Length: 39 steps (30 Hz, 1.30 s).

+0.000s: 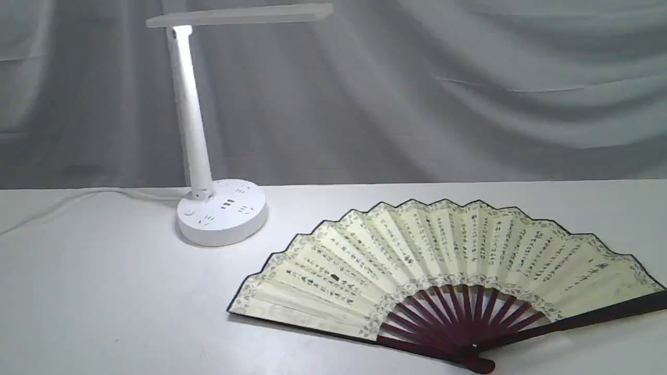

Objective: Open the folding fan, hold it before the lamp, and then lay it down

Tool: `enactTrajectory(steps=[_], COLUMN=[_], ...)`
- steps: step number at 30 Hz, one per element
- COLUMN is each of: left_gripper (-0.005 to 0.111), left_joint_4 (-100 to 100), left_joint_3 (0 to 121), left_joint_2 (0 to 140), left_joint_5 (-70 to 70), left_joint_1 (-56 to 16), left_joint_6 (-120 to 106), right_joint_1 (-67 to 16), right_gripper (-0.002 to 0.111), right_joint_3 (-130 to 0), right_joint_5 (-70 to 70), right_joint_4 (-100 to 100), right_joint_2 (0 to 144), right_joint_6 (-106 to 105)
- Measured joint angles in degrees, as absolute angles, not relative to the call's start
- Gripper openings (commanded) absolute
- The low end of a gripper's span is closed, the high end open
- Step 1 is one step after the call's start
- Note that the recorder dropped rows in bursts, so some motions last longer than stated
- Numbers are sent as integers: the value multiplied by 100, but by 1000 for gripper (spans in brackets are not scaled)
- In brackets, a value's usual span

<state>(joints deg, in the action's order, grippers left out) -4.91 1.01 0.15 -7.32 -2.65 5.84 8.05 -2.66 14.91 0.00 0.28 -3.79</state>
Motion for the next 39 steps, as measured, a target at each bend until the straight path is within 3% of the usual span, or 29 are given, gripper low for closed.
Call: enactTrajectory(steps=[39], left_gripper=[0], left_joint_4=[-491], left_joint_3=[29], left_joint_2=[15], left_joint_5=[-1225], left_joint_1=[-265], left_joint_6=[664], right_joint_1=[805], right_gripper=[0], right_joint_3=[-14], right_joint_5=[1071], right_joint_4=[51], right_joint_2=[28], right_joint_6=[-379])
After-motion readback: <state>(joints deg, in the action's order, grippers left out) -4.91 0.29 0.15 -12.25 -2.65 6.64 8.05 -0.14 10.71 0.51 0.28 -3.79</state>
